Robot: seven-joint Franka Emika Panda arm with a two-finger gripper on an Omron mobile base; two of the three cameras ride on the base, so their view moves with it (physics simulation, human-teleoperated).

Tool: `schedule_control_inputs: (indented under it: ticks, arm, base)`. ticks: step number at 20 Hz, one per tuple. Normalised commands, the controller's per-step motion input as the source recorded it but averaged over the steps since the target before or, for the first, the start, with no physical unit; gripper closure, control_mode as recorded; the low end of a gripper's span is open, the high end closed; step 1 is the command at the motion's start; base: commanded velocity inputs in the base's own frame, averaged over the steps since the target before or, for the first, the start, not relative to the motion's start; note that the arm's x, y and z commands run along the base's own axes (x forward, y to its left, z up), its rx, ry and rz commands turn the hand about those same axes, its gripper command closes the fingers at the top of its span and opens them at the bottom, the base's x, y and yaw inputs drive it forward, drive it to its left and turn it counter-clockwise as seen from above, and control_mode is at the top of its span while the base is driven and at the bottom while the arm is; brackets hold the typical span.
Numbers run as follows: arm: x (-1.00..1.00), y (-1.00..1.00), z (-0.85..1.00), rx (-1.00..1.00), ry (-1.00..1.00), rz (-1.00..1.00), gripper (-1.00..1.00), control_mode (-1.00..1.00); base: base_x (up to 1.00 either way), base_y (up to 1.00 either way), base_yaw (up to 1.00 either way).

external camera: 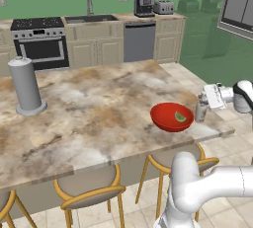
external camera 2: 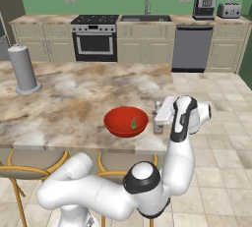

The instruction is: There is a bowl on the dining counter. Grab a lemon wedge from the fridge and place it in the bowl. Then get the liquor bottle and glass cup from the cabinet and place them next to the bowl.

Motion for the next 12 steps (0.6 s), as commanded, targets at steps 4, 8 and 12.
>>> schedule_control_inputs:
  ticks: [4,8,12]
  arm:
    - [-0.06,-0.14,-0.01,0.00,0.00,0.00,-1.00,-1.00]
    - [-0.08,-0.12,0.01,0.00,0.00,0.00,-1.00,-1.00]
    - [0.00,-0.02,0.08,0.00,0.00,0.00,-1.00,-1.00]
  base:
    - [0.00,0.00,0.00]
    - [0.00,0.00,0.00]
    - [0.00,0.00,0.00]
